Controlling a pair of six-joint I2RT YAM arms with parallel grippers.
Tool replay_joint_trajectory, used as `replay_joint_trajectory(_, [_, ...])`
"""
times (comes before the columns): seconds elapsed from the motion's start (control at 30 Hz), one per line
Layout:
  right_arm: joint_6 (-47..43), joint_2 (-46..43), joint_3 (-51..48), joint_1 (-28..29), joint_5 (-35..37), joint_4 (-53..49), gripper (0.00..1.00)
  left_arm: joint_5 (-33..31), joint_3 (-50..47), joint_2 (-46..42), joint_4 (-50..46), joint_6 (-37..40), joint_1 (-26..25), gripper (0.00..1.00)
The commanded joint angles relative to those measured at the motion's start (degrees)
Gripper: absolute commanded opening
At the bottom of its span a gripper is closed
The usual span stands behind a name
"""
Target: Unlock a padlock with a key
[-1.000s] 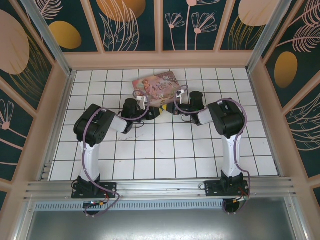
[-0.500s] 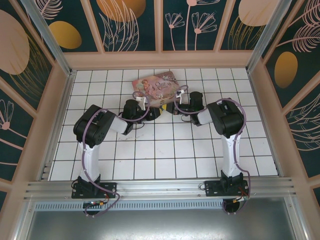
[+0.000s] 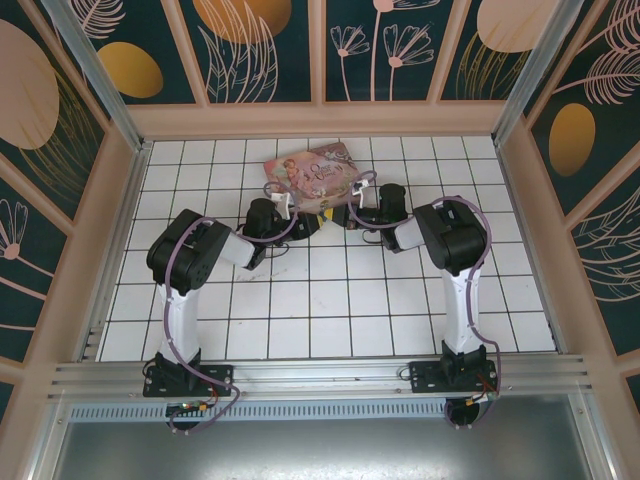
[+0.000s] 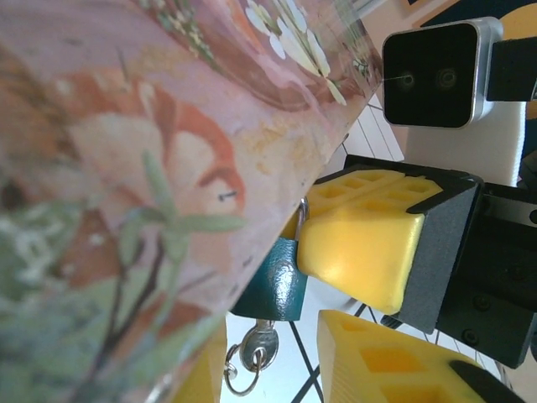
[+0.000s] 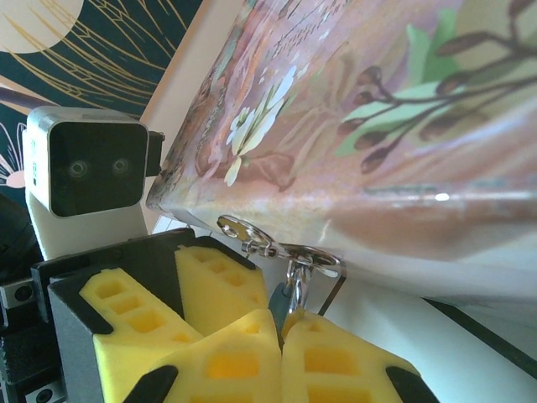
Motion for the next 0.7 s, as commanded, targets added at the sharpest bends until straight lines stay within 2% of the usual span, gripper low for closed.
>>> replay_joint_trajectory(0.0, [6.2, 1.2, -0.1, 1.2, -5.9, 1.7, 0.00, -0.2, -2.1, 0.5, -2.7, -1.7, -0.7, 0.42])
replay_joint_trajectory(0.13, [6.4, 1.0, 0.0, 1.1, -5.4, 1.5, 0.00, -7.1, -5.3, -4.6, -4.0, -1.5, -0.7, 0.58])
replay_joint_trajectory(0.2, [6.7, 1.1, 0.0, 1.2, -5.0, 1.6, 0.00, -10.1, -6.4, -7.3, -4.9, -1.9, -0.7, 0.62])
replay_joint_trajectory(0.43, [8.7, 1.1, -0.1, 1.3, -4.2, 2.7, 0.00, -17.4, -11.9, -15.0, -2.1, -7.5, -0.7, 0.67])
replay_joint_trajectory(0.57, [9.6, 1.1, -0.2, 1.5, -3.9, 3.0, 0.00, -17.7, -15.4, -16.2, 4.8, -13.4, -0.7, 0.67])
replay_joint_trajectory(0.67, [10.7, 1.4, -0.1, 1.7, -4.0, 4.0, 0.00, -16.6, -17.4, -15.1, 11.9, -17.5, -0.9, 0.63])
